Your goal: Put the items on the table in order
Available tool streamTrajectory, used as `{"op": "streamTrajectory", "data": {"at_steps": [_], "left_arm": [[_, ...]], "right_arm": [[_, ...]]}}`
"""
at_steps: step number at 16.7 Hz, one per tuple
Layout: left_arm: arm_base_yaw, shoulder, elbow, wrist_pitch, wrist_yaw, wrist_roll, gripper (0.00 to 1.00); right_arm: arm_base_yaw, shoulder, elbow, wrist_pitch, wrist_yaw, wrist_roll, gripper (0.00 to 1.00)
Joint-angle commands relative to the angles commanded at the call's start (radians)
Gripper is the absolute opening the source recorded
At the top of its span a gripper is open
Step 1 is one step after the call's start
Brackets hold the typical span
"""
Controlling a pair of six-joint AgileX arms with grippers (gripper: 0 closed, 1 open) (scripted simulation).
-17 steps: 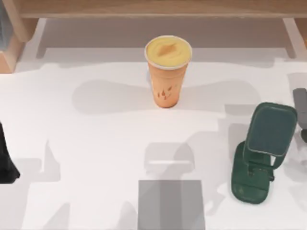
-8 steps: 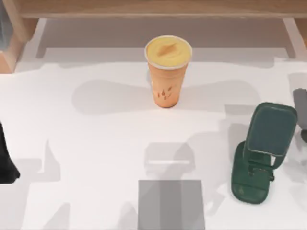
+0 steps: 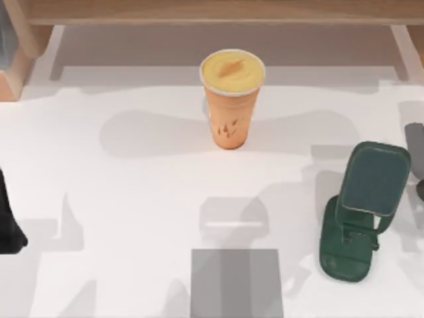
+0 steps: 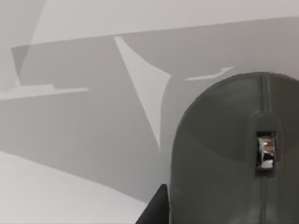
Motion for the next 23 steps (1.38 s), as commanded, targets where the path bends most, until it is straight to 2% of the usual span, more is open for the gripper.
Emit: {"op": "streamTrajectory", "data": {"at_steps": [8, 17, 23], "left_arm": [[0.0, 0.0, 0.0, 0.0, 0.0, 0.0, 1.0], [0.0, 0.0, 0.0, 0.0, 0.0, 0.0, 1.0], [0.0, 0.0, 0.0, 0.0, 0.0, 0.0, 1.0]], "right_arm": [[0.0, -0.024, 0.013, -0.033, 0.003, 0.008, 0.0], [0.001, -0.129, 0.227, -0.359, 0.002, 0.0, 0.0], [0.001, -0.139, 0.244, -0.383, 0.002, 0.005, 0.0]]}}
